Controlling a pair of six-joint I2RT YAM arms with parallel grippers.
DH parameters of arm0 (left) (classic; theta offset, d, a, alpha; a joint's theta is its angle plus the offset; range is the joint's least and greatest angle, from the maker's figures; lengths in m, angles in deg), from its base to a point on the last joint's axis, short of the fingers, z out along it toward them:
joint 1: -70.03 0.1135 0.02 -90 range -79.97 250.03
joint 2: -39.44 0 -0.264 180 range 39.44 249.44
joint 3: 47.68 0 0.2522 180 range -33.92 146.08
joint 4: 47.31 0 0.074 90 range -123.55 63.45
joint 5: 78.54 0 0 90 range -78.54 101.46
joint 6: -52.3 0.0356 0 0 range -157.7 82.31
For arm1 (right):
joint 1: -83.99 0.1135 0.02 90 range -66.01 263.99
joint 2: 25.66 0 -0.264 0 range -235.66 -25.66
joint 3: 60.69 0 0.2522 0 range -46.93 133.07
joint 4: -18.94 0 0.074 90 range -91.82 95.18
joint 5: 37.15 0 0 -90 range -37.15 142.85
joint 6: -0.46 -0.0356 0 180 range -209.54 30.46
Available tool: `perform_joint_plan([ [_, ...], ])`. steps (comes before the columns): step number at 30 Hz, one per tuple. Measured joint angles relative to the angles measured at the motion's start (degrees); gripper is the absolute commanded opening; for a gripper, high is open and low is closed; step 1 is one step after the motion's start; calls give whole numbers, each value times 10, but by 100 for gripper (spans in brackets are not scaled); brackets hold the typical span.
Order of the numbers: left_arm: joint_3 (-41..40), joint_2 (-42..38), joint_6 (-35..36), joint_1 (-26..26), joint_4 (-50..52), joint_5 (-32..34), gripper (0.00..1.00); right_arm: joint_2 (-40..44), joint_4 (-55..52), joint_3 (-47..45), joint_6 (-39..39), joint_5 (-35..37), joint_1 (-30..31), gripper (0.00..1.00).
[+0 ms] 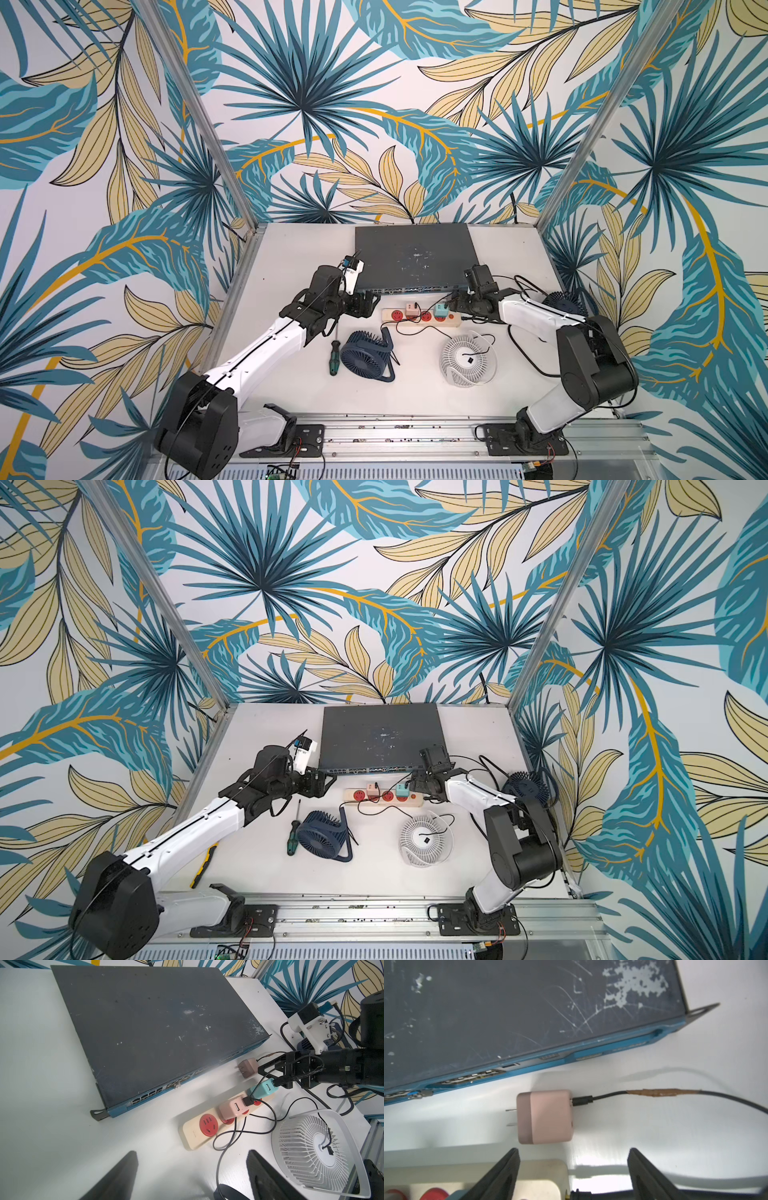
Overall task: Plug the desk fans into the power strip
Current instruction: Pick up the plug from the center of the board.
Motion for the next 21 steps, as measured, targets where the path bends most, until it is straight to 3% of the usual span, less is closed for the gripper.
perform_joint_plan([
  [9, -1, 0, 0, 0, 0, 0, 86, -40, 3, 29, 28, -1, 0, 77],
  [21, -9, 0, -6, 0, -1, 0, 86, -56, 12, 42, 38, -7, 12, 78],
])
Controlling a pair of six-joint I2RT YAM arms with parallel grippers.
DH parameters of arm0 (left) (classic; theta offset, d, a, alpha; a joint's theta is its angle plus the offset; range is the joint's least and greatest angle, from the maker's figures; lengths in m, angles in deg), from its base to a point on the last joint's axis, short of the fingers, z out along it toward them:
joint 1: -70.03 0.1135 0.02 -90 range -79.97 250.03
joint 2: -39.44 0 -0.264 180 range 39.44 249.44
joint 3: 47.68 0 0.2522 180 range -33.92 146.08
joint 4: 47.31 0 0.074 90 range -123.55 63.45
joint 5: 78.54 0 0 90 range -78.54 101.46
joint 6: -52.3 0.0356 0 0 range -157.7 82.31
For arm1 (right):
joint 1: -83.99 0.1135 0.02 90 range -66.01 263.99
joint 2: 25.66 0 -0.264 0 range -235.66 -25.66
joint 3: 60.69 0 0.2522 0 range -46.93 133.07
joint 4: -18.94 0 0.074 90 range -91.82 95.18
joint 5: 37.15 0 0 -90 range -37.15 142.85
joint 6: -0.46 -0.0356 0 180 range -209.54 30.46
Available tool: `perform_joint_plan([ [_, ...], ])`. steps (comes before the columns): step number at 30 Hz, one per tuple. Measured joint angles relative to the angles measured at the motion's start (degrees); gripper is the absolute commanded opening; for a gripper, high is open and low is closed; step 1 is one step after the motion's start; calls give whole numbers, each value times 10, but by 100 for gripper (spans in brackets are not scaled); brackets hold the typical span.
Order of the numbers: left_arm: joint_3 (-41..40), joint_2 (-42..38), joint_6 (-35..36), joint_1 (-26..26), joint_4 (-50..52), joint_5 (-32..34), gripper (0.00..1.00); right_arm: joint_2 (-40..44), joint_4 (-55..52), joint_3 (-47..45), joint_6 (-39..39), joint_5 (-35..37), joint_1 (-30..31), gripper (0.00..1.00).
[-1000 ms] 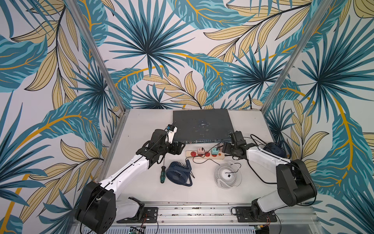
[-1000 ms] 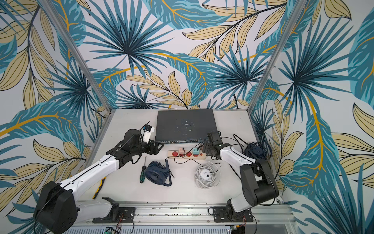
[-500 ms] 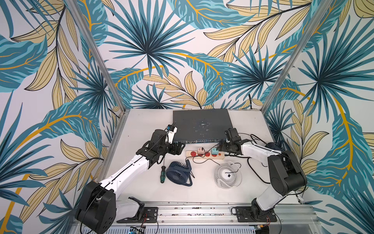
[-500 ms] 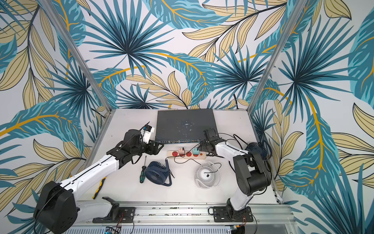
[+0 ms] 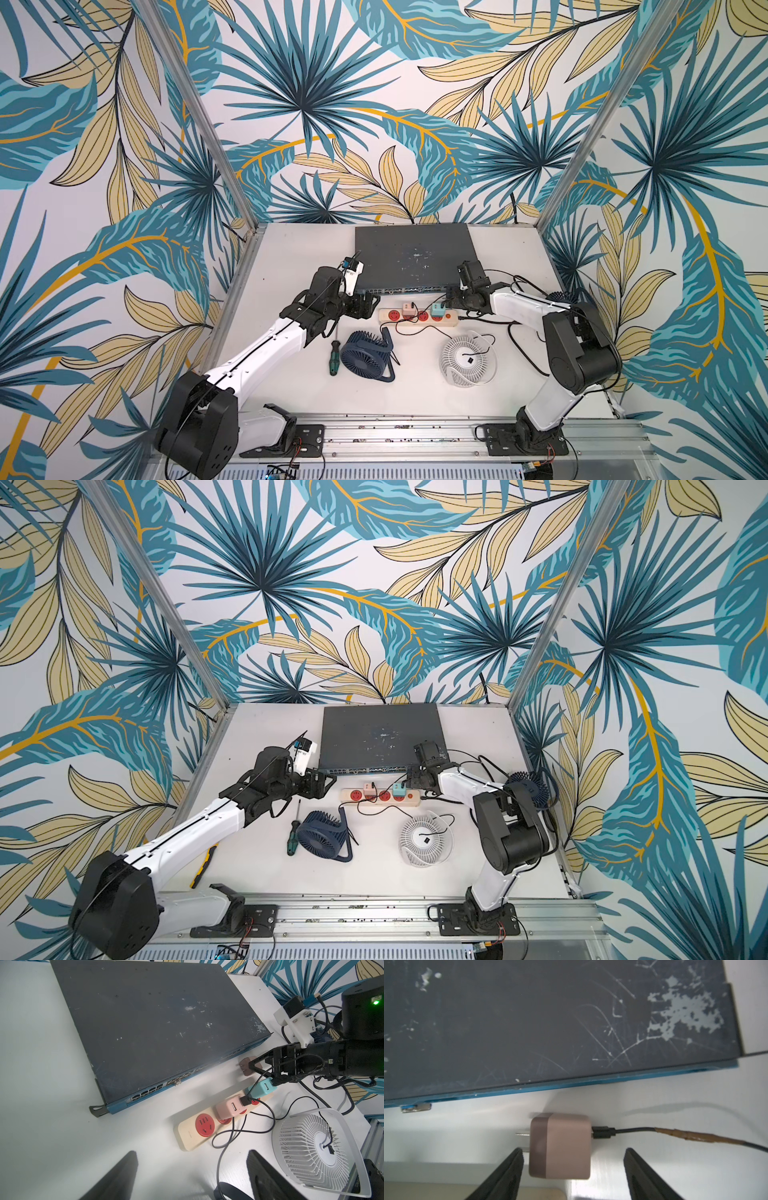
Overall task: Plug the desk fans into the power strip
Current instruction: Pick up the plug from the center of the board.
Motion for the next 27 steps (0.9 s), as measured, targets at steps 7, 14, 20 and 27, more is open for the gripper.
perform_joint_plan([
  [7, -1, 1, -1, 0, -2, 0, 86, -20, -1, 5, -2, 5, 9, 72],
  [14, -2, 1, -1, 0, -2, 0, 86, -28, -1, 5, -8, 17, 22, 59],
  [20, -2, 1, -4, 0, -3, 0, 86, -26, 0, 5, -16, 31, 32, 47],
  [27, 3, 1, -19, 0, 6, -3, 87, 26, 21, -24, -13, 60, 34, 37],
])
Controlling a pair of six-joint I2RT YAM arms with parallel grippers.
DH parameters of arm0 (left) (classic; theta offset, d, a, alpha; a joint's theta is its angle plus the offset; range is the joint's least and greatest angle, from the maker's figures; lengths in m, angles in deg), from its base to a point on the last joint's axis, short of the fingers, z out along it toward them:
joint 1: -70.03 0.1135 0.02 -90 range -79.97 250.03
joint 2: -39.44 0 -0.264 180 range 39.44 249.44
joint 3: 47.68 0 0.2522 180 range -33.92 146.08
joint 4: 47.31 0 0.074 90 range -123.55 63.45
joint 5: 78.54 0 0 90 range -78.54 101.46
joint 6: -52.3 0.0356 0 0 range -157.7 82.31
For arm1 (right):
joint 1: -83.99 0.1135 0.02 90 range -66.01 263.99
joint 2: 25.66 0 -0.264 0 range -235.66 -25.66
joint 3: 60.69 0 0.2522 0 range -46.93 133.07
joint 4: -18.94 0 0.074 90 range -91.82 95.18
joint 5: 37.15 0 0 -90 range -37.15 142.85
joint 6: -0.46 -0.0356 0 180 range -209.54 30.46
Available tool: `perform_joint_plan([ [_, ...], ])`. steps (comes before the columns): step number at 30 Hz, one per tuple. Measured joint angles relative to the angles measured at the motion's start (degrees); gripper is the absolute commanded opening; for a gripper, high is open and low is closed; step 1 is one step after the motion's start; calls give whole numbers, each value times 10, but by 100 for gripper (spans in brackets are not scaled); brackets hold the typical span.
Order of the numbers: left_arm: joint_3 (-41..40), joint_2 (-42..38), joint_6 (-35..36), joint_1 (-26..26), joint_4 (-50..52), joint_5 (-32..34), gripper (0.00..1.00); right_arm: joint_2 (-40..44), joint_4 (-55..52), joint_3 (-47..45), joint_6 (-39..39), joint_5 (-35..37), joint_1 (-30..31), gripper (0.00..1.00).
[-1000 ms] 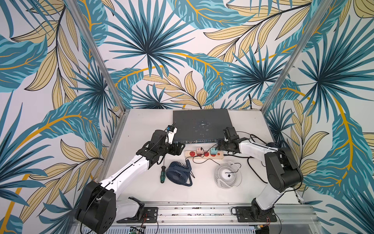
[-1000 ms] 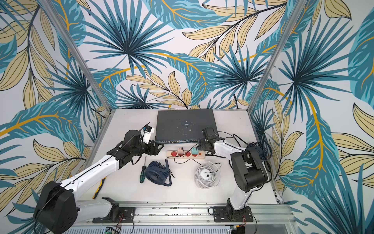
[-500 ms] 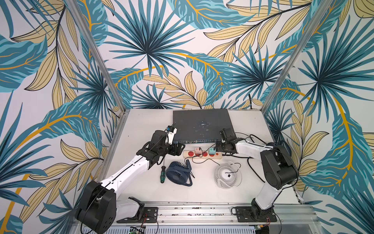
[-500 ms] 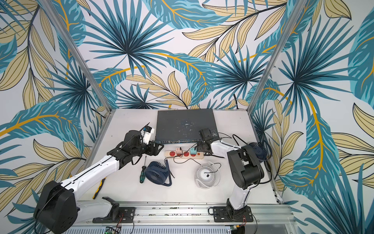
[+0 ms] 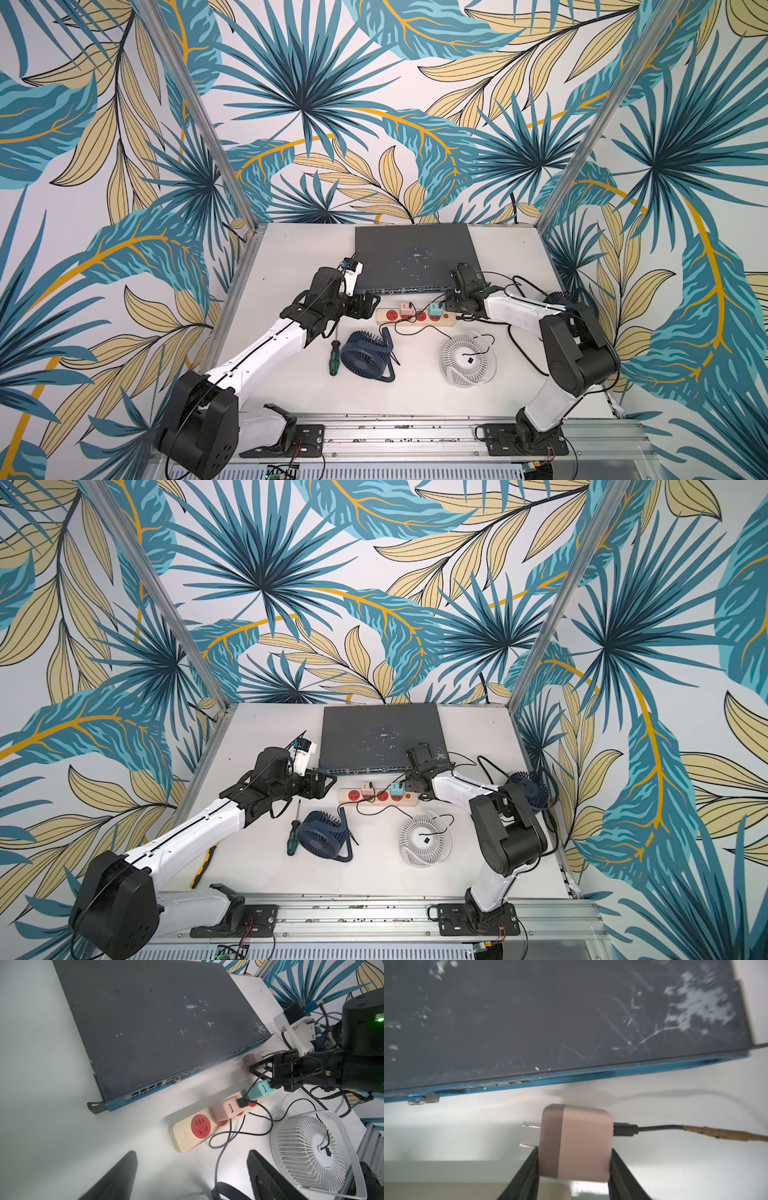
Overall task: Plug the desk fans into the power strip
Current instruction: Pick up the plug from the center of the board.
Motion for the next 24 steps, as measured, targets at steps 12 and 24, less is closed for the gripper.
perform_joint_plan([
  [12, 167, 36, -11, -10, 93, -95, 87, 241, 172, -130, 168, 6, 41, 28],
  [24, 256, 113, 12, -75, 160, -133, 86, 308, 318, -189, 362, -62, 178, 27],
])
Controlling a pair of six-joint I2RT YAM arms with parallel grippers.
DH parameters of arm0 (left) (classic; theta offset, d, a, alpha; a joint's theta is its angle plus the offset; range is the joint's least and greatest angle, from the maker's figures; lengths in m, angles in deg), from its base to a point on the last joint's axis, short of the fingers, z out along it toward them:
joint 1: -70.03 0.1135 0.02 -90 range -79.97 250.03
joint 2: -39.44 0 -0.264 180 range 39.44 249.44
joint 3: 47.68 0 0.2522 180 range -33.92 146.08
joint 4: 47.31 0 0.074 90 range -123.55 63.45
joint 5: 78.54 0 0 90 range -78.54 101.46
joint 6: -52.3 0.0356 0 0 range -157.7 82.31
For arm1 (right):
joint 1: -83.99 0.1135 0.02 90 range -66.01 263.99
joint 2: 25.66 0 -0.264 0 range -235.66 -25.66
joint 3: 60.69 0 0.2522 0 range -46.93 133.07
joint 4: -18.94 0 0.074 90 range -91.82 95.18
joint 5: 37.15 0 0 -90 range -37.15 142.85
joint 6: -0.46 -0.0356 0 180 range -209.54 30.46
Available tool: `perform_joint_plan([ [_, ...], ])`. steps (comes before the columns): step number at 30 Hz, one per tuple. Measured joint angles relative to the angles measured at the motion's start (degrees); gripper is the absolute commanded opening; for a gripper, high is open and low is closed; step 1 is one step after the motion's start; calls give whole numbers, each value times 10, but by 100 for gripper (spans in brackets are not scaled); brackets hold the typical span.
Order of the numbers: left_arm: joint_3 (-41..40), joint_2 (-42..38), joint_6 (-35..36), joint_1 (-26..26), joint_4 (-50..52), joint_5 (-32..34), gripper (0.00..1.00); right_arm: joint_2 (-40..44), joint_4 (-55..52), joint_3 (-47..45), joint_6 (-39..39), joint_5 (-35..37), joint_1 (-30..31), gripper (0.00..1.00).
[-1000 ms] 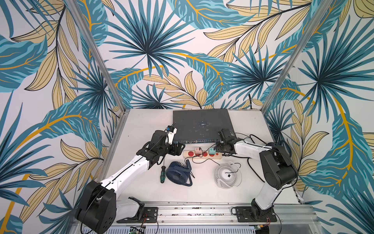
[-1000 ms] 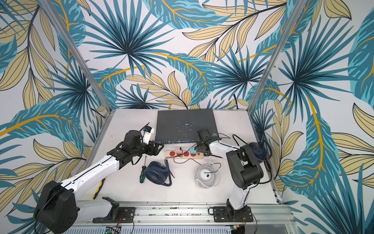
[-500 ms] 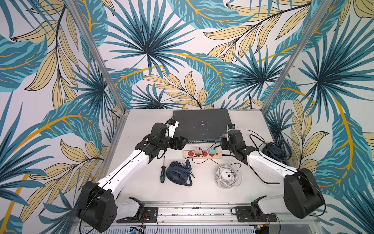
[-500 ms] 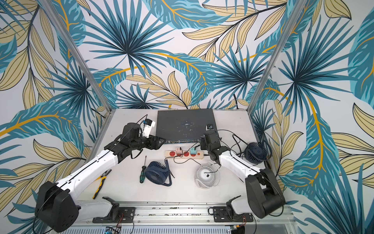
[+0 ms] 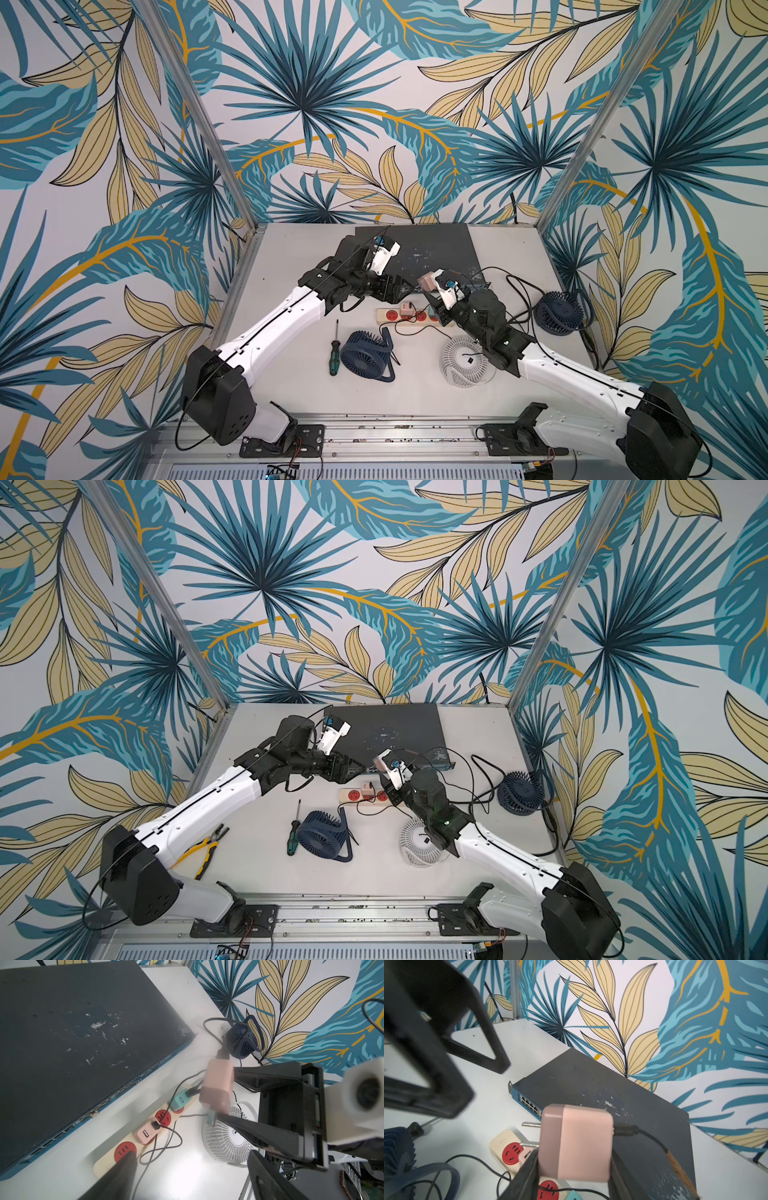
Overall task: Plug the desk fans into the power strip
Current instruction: Pick up the plug from the center of the board.
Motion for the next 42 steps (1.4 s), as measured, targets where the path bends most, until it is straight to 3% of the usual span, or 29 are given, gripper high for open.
perform_joint_plan([
  [10, 0, 15, -3, -12, 2, -42, 82, 1, 17, -4, 43, -4, 25, 28],
  [19, 6, 43, -12, -14, -13, -77, 59, -3, 21, -4, 63, -2, 42, 28],
  [22, 5, 45, -12, -14, -17, -85, 44, -8, 21, -4, 66, -2, 45, 30],
  [25, 5, 45, -10, -14, -24, -95, 26, -12, 21, -4, 66, 0, 46, 42],
  [28, 1, 44, -3, -14, -31, -96, 19, -12, 19, -5, 55, 9, 47, 69],
  [33, -46, 21, 12, -15, -59, -37, 3, 6, 0, -5, 3, 30, 48, 97],
  [42, -158, -67, 79, -19, -184, 102, 1, 104, -68, 10, -231, 18, 31, 99],
])
